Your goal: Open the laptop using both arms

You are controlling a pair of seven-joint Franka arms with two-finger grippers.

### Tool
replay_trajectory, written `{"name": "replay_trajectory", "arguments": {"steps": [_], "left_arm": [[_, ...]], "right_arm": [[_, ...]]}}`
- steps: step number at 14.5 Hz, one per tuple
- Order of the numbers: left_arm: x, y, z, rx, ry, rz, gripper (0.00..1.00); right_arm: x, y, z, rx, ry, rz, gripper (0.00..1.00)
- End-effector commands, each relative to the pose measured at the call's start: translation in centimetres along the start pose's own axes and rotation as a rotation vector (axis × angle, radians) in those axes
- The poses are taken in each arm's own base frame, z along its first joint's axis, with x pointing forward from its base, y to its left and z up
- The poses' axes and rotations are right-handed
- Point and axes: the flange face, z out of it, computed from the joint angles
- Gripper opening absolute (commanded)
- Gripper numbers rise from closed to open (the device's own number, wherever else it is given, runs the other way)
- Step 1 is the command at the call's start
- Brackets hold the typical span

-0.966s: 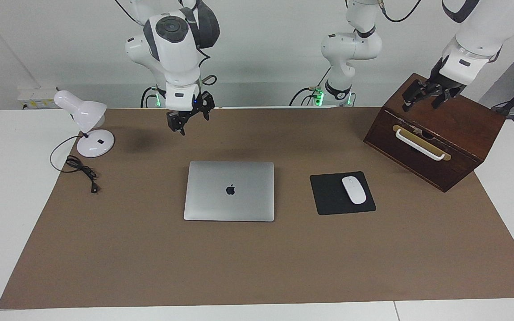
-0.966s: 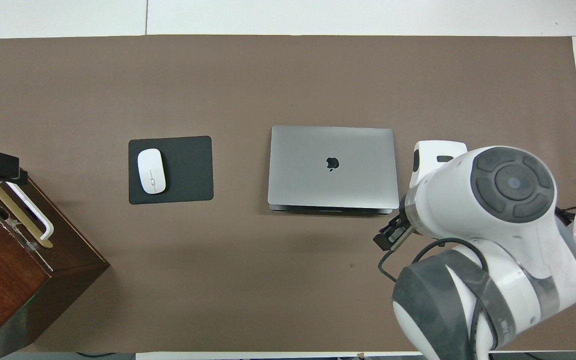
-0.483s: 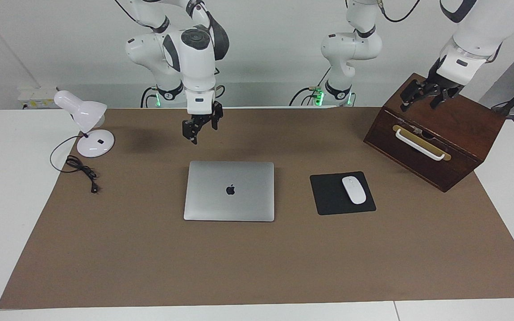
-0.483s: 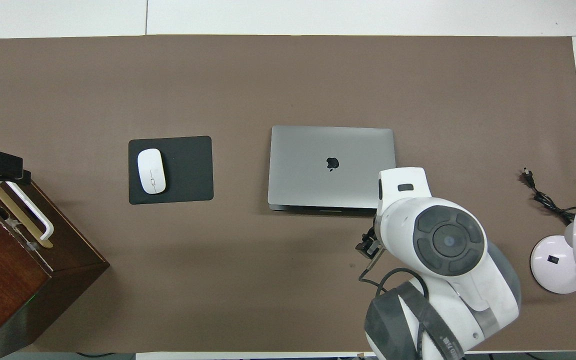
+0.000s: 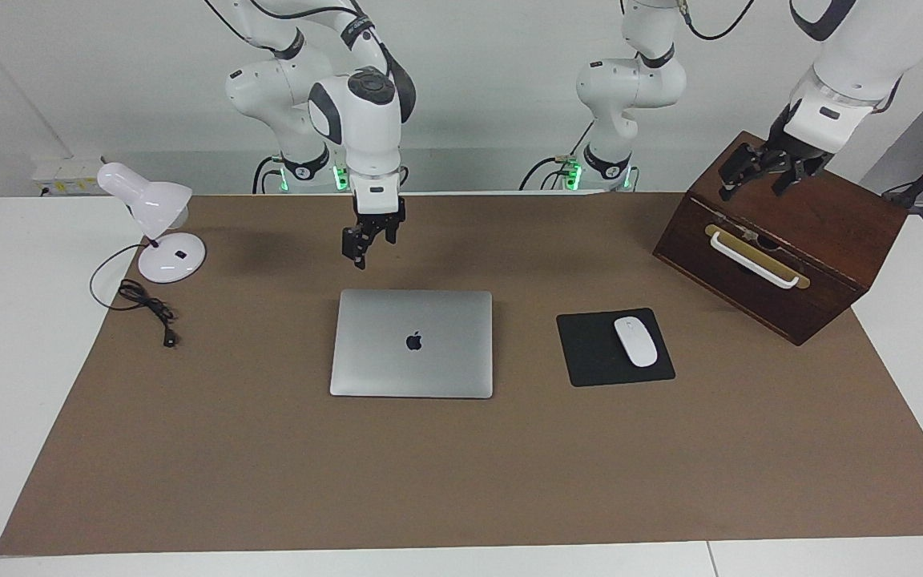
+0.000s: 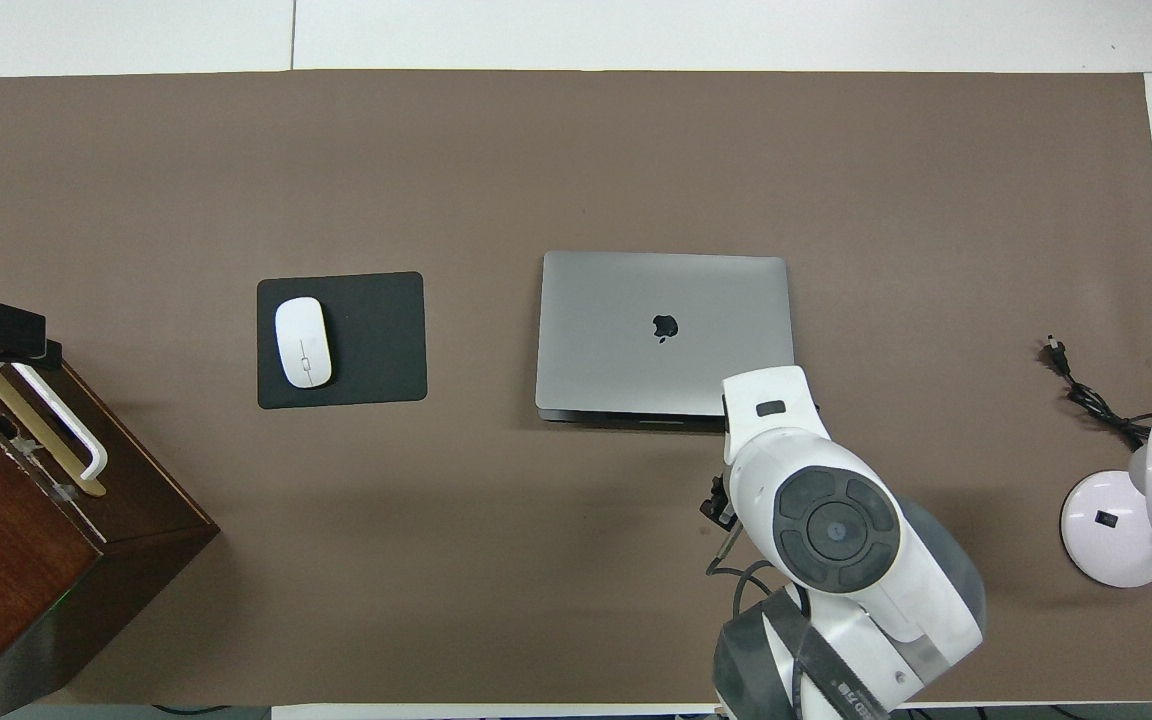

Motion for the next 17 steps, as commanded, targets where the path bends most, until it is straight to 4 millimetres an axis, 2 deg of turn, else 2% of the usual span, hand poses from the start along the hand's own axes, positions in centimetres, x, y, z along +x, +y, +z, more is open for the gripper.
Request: {"name": "replay_trajectory", "arguments": {"steps": [1,6,17], "left_arm": [[-0.30,0.05,0.10,-0.008,0.002,0.010,1.00],[-0.30,0.05,0.10,-0.008,0.002,0.012,1.00],[-0.30,0.05,0.10,-0.008,0.002,0.012,1.00]], "right_arm": [[0.00,-0.22,1.32,-0.026,0.006,-0.033,1.00],[-0.17,-0.54,2.24,-0.025,0.007,-0.008,1.00],[-0.30,-0.55,2.18,-0.023,0.000,-0.009,1.00]]}}
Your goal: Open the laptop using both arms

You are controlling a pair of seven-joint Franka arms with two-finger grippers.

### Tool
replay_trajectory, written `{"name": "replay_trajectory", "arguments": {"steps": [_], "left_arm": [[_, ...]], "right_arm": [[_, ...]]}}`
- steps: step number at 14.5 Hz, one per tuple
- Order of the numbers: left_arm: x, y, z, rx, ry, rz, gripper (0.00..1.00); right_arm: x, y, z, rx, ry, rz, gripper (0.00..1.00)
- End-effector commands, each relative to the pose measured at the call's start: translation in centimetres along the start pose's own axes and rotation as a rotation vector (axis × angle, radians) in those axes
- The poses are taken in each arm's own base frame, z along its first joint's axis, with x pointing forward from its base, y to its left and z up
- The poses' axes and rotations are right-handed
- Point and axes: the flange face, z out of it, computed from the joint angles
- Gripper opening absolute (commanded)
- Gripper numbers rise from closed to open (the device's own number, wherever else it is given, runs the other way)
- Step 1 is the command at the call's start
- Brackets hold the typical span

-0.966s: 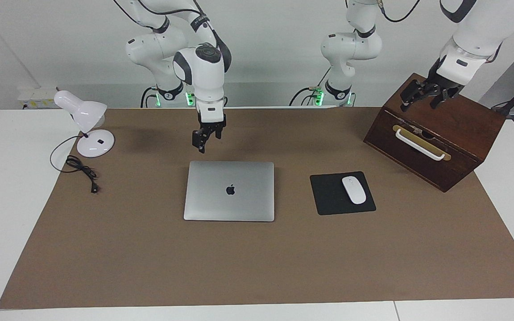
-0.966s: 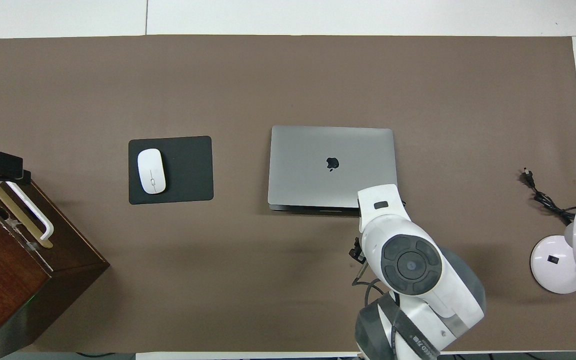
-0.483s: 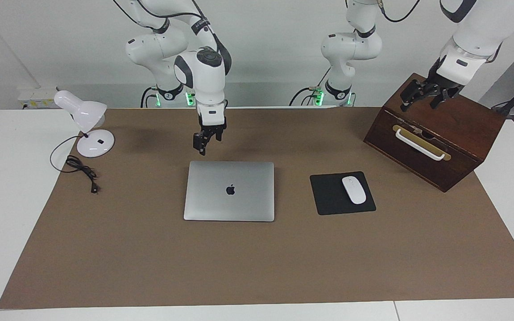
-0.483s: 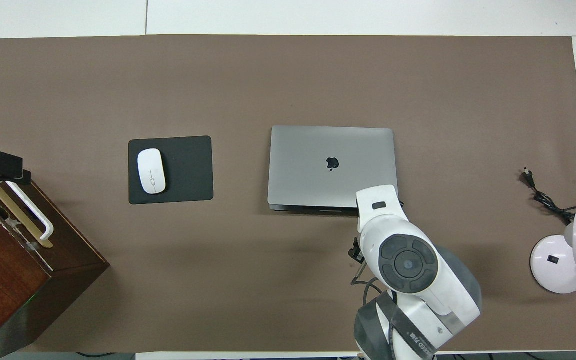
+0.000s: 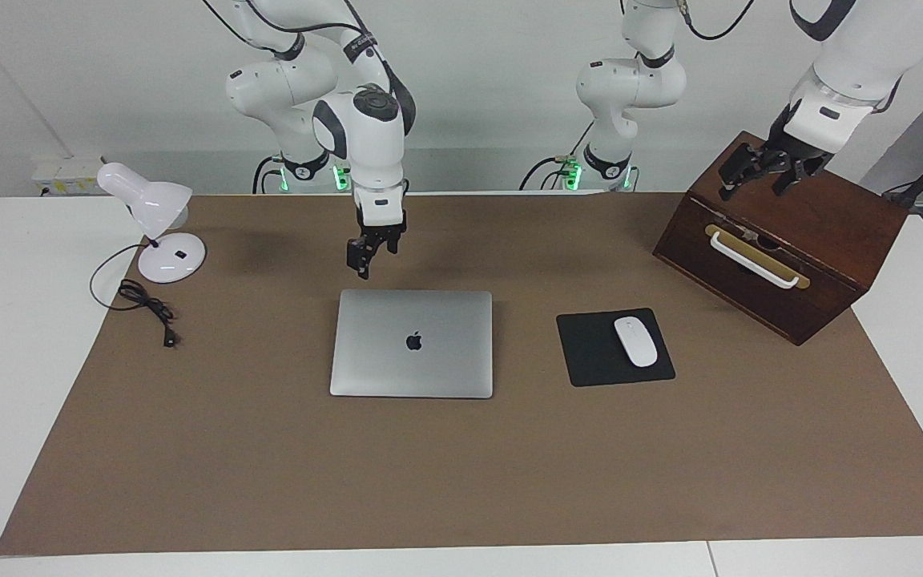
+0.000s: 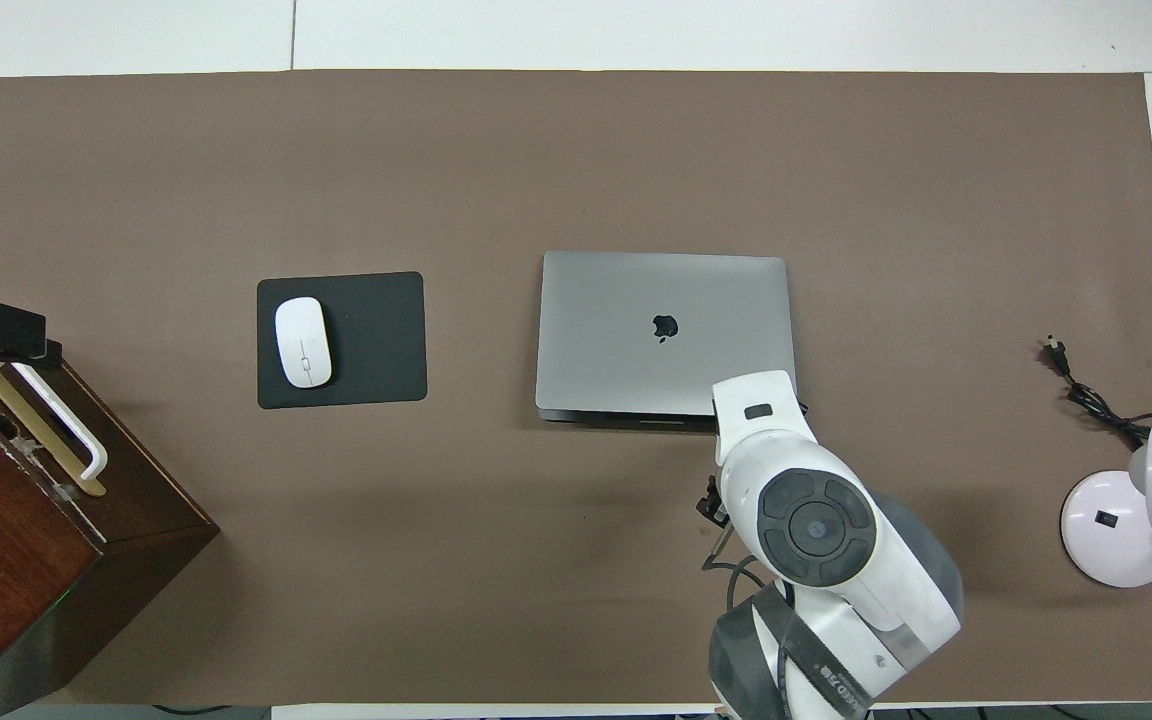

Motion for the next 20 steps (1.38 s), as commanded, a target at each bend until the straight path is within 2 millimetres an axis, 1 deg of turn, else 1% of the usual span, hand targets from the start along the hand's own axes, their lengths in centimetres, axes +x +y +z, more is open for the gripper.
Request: {"name": "replay_trajectory", "arguments": {"steps": [1,3,6,9,10,11,15,16,18,19,20], "left_arm": [[-0.3,0.1,0.1,-0.008,0.002,0.012,1.00],[-0.3,0.1,0.1,-0.008,0.005,0.009,1.00],[-0.2,-1.7,-0.2,-0.010,0.015,-0.025,1.00],[-0.3,-1.9,0.0,-0.010,0.006,-0.028,1.00],[-0.5,-1.9,-0.1,-0.011,0.008,-0.022,1.00],[-0.6,-1.9,0.4,-0.011,-0.003,-0.018,1.00],[-0.8,-0.8,0.6,-0.008,-0.007,0.001,1.00],[-0.8,-0.5,0.6,-0.006,-0.005,0.002,0.90],[-0.7,-0.4,0.5,-0.008,0.005,0.010,0.09],[-0.6,-0.4,0.4,-0.009,0.020,0.010,0.00],[-0.4,-0.4,0.4,-0.009,0.028,0.000,0.00]], "right_arm": [[-0.3,-0.1,0.1,-0.018,0.003,0.008,1.00],[-0.3,-0.1,0.1,-0.016,0.004,0.009,1.00],[-0.4,-0.1,0.1,-0.017,0.002,0.007,1.00],[-0.3,-0.1,0.1,-0.017,0.002,0.006,1.00],[-0.3,-0.1,0.1,-0.017,0.003,0.006,1.00],[-0.3,-0.1,0.1,-0.017,0.002,0.005,1.00],[-0.3,-0.1,0.1,-0.017,0.002,0.005,1.00],[-0.3,-0.1,0.1,-0.017,0.002,0.005,1.00],[-0.3,-0.1,0.1,-0.017,0.002,0.003,1.00],[-0.3,-0.1,0.1,-0.017,0.002,0.003,1.00],[-0.3,-0.1,0.1,-0.017,0.002,0.003,1.00]]}}
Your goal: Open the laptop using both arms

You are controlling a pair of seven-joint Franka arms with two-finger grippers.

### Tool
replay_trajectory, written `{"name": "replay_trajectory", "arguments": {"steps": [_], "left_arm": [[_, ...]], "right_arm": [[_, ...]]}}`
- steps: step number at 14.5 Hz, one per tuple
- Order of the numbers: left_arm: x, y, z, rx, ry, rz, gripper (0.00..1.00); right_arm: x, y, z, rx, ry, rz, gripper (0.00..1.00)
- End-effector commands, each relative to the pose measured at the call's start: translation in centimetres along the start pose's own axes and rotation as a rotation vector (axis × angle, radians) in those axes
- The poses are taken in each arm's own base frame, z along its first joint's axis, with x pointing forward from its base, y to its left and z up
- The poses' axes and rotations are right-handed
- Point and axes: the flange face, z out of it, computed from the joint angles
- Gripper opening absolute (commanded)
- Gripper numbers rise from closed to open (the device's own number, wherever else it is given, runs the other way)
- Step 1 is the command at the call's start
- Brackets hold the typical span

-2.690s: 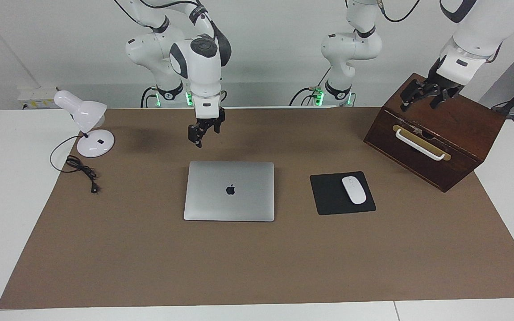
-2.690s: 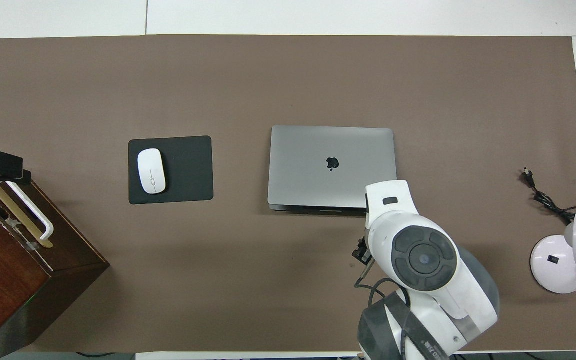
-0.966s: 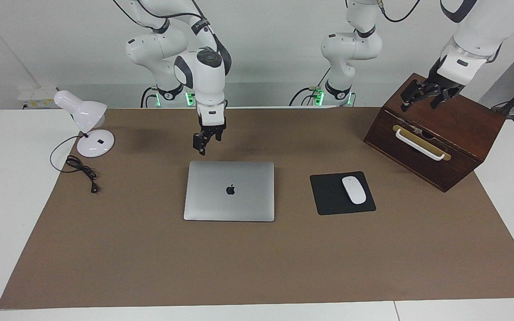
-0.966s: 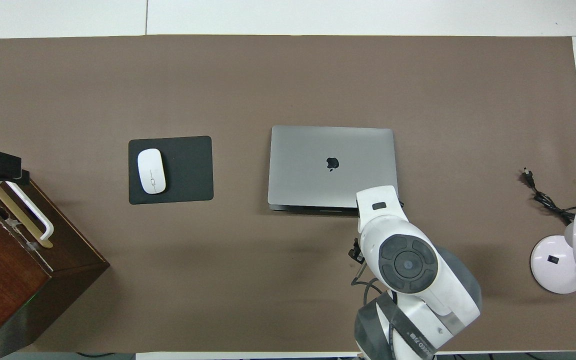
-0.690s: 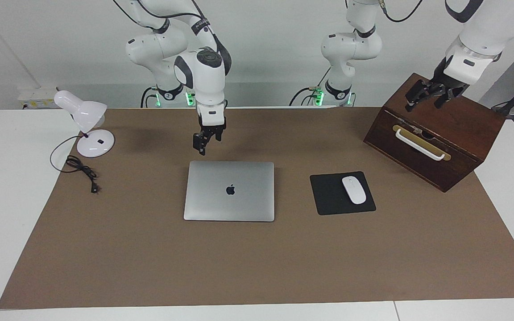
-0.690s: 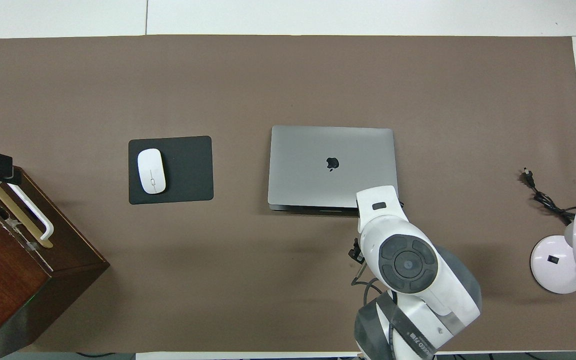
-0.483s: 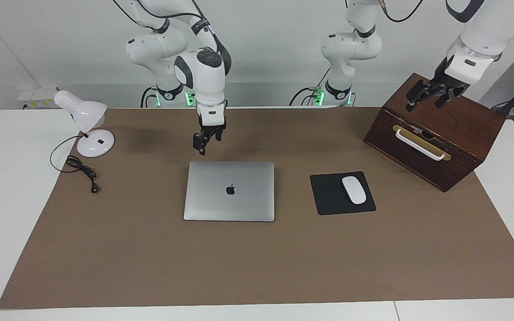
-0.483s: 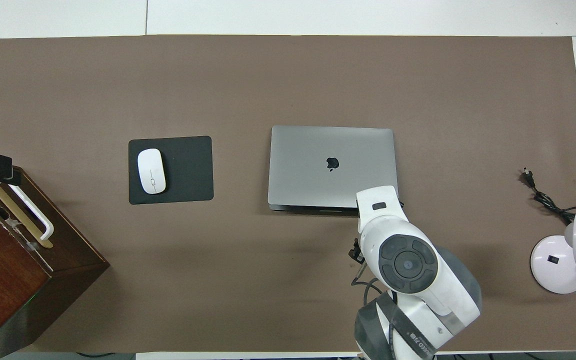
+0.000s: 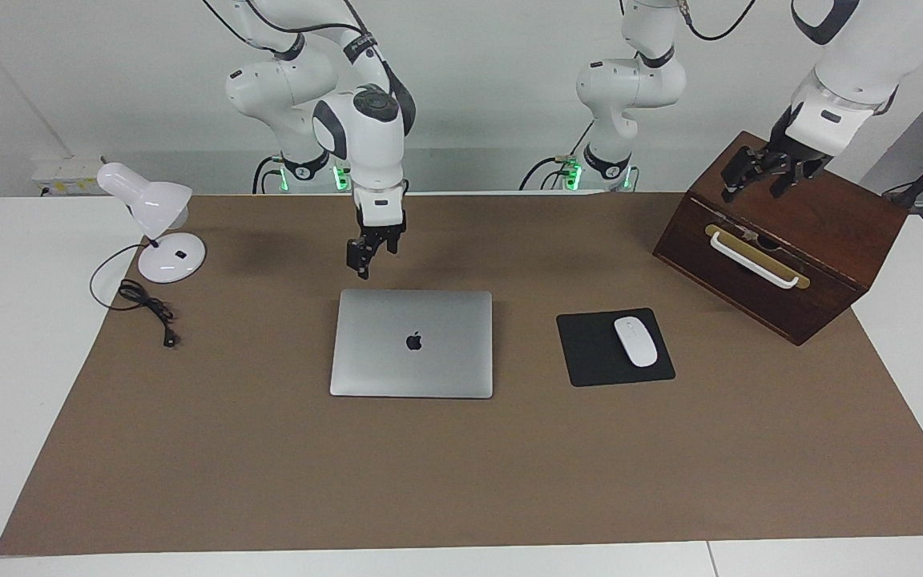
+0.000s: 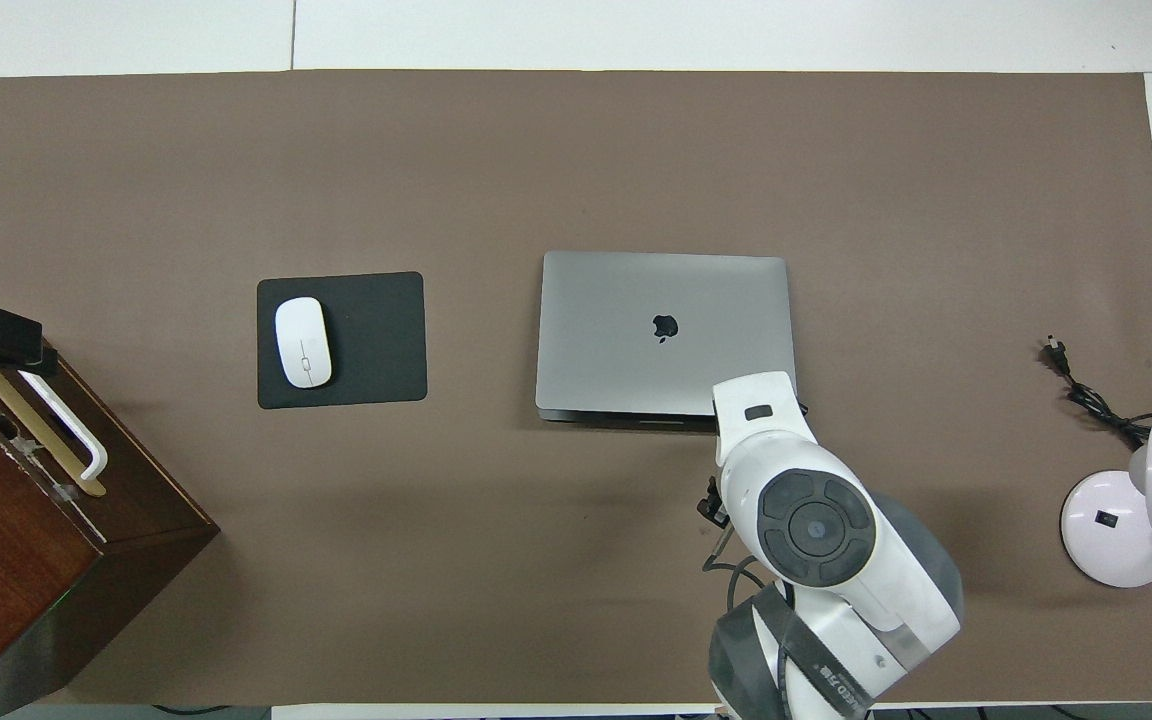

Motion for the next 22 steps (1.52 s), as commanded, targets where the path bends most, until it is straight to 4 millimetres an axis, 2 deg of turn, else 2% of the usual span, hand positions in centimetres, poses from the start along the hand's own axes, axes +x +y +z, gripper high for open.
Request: {"name": "replay_trajectory", "arguments": {"steps": [1,5,8,11,17,19,22], "left_arm": [[-0.4,-0.2,0.0,-0.011,0.029,0.001,0.00],[0.2,-0.5,-0.2,-0.019,0.074,-0.007,0.00],[1.0,0.3,0.0,-0.025,0.136,0.015,0.00],[1.3,1.7,1.3,-0.030,0.182,0.041,0.00],[-0.3,4.4,8.3,-0.064,0.307,0.092,0.00],[-0.4,5.4,9.9,-0.067,0.326,0.113,0.00],[-0.5,6.7,13.7,-0.074,0.396,0.136,0.00]], "right_arm": [[-0.3,-0.1,0.0,-0.018,0.004,0.004,1.00],[-0.3,-0.1,0.1,-0.017,0.003,0.003,1.00],[-0.2,-0.1,0.4,-0.015,-0.001,0.002,1.00],[-0.3,-0.1,0.4,-0.015,-0.002,0.004,1.00],[-0.3,-0.1,0.4,-0.015,-0.002,0.002,1.00],[-0.3,-0.1,0.4,-0.015,-0.002,0.001,1.00],[-0.3,-0.1,0.4,-0.015,-0.003,-0.002,1.00]]}}
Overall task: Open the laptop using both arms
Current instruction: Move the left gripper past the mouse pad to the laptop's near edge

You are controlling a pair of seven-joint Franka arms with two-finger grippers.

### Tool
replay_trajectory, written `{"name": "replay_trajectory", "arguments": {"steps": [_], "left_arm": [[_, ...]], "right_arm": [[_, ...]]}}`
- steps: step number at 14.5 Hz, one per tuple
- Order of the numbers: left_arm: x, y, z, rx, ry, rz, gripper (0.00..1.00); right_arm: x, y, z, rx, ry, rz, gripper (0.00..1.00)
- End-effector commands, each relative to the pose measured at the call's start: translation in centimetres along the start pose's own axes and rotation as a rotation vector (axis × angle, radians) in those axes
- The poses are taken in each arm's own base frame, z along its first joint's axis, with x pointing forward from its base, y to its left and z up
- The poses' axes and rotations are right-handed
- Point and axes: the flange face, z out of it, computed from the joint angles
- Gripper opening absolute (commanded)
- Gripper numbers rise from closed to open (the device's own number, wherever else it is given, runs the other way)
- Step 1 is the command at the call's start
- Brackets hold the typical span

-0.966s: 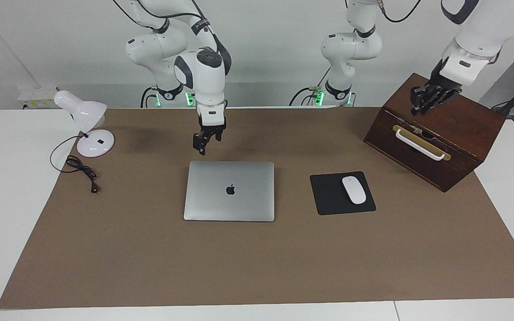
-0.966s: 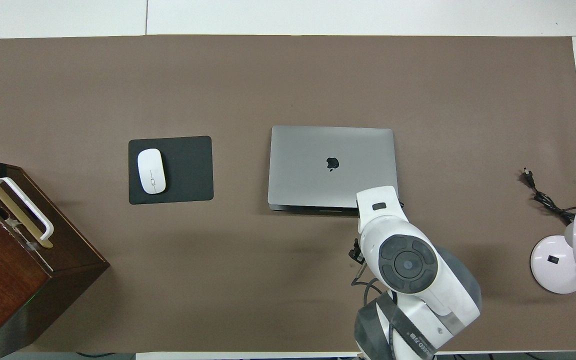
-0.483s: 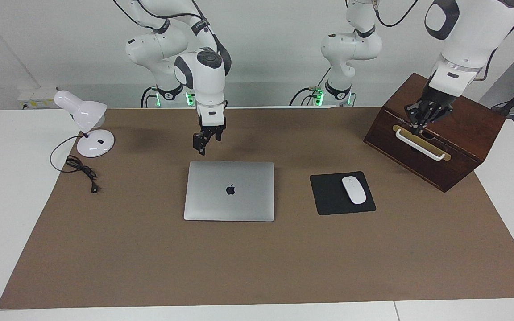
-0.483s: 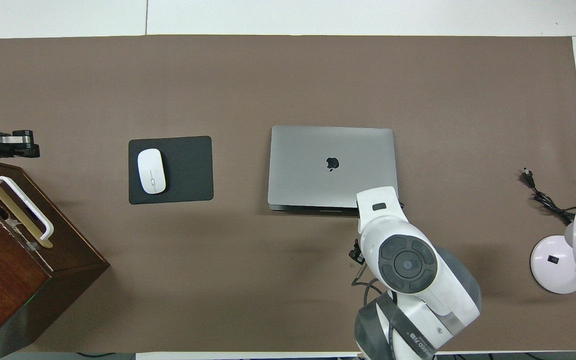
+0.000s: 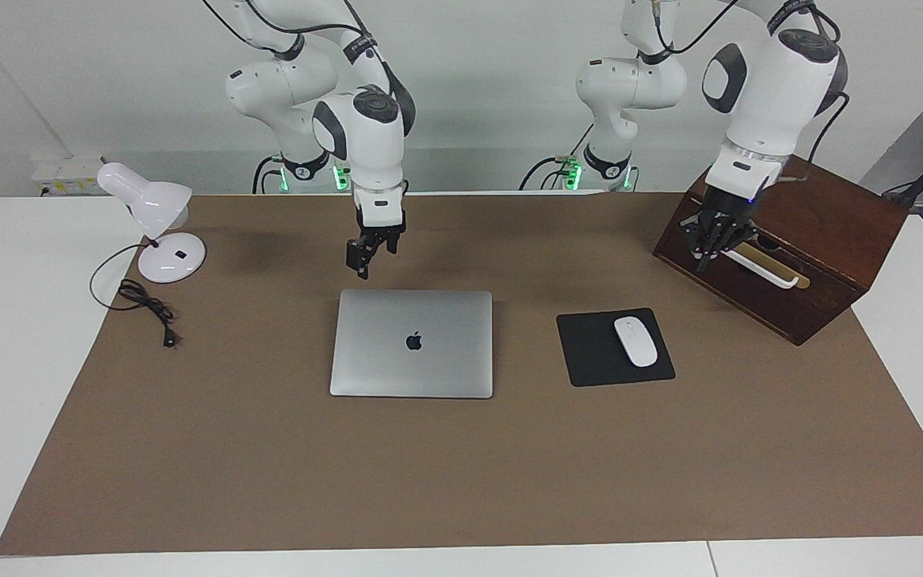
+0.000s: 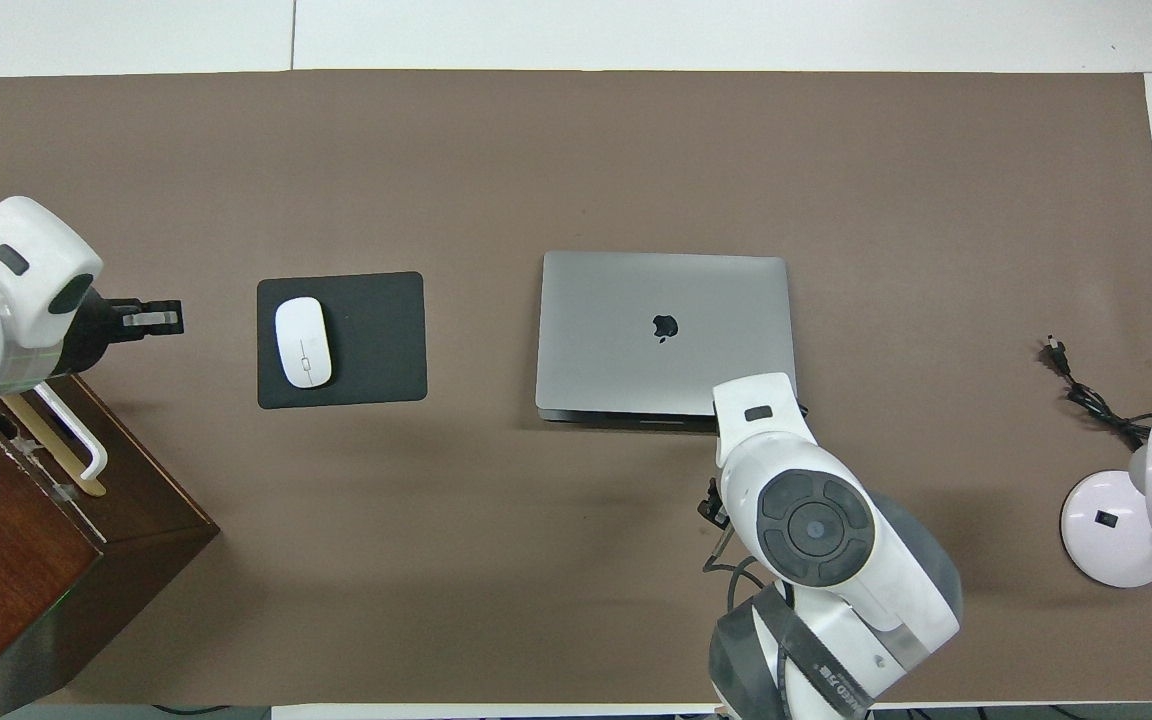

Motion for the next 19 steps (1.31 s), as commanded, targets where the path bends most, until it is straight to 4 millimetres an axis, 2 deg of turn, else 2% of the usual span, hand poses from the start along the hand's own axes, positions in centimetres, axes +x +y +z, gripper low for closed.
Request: {"name": "replay_trajectory", "arguments": {"steps": [1,5,8,10,14,17,19], "left_arm": [[-1.9,0.7,2.9,-0.024,0.088,0.026,0.00],[-3.7,2.3,8.8,-0.030,0.192,0.073,0.00],[-4.5,3.4,11.5,-0.035,0.256,0.104,0.00],[-6.1,4.3,13.5,-0.043,0.319,0.127,0.00],[-9.2,5.7,14.5,-0.066,0.396,0.163,0.00],[-12.3,6.8,15.1,-0.089,0.440,0.193,0.00],[-14.0,8.7,15.1,-0.116,0.451,0.228,0.00]], "right_arm": [[-0.2,0.0,0.2,-0.016,-0.001,-0.002,1.00],[0.0,-0.2,1.0,-0.013,-0.002,-0.004,1.00],[0.1,-0.1,1.4,-0.012,-0.005,-0.005,1.00],[0.2,-0.2,1.8,-0.015,-0.004,-0.011,1.00],[0.3,-0.2,1.8,-0.021,0.002,-0.018,1.00],[0.6,-0.4,2.7,-0.018,0.004,-0.023,1.00],[0.7,-0.4,3.1,-0.019,0.001,-0.027,1.00]]}}
